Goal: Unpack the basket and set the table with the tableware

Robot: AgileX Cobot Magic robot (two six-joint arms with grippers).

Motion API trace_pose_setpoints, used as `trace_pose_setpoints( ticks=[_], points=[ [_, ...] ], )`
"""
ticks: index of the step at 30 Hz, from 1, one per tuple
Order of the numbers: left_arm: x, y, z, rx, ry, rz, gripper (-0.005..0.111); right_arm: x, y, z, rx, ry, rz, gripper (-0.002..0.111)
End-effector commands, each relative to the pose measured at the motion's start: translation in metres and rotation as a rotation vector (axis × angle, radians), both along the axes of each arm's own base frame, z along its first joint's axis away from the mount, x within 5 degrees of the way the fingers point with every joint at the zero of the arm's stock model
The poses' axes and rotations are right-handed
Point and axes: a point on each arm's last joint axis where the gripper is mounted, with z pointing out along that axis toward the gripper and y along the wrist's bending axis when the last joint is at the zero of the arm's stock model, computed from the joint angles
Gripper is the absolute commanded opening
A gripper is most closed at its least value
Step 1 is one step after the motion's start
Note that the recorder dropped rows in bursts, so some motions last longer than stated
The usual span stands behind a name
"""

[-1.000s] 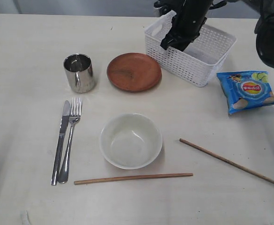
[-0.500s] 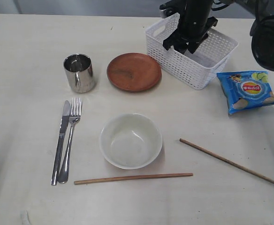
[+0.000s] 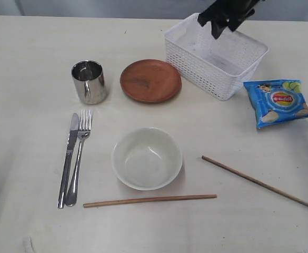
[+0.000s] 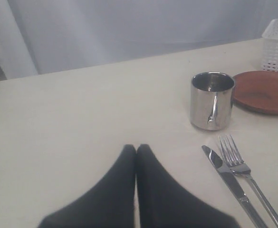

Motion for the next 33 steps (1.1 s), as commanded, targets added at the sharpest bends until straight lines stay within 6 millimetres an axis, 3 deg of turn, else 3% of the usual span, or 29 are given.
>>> trace_pose_setpoints(
  ticks=[1, 4, 8, 15, 21, 26, 33],
  points=[
    [0.0, 0.0, 0.0, -0.003, -0.005, 0.002, 0.0, -0.001, -0.017, 0.03, -0.003, -0.065, -0.014, 0.049],
    [0.0, 0.0, 0.0, -0.003, -0.005, 0.002, 0.0, 0.003, -0.028, 0.02, -0.011, -0.047, -0.037, 0.049],
    [0.0, 0.0, 0.0, -0.003, -0.005, 0.002, 0.0, 0.01, -0.038, -0.01, -0.005, 0.015, -0.045, 0.049],
    [0.0, 0.0, 0.0, -0.003, -0.005, 0.002, 0.0, 0.017, -0.04, -0.046, -0.005, 0.059, -0.051, 0.046],
    [0.0, 0.0, 0.0, -0.003, -0.005, 0.002, 0.0, 0.019, -0.04, -0.057, -0.015, 0.062, -0.021, 0.0],
    [0.0, 0.0, 0.0, -0.003, -0.005, 0.002, 0.0, 0.02, -0.044, -0.04, -0.096, 0.0, -0.014, 0.0],
    [0.0, 0.0, 0.0, -0.003, -0.005, 0.002, 0.0, 0.016, -0.042, 0.036, -0.446, -0.293, -0.096, 0.0]
  ],
)
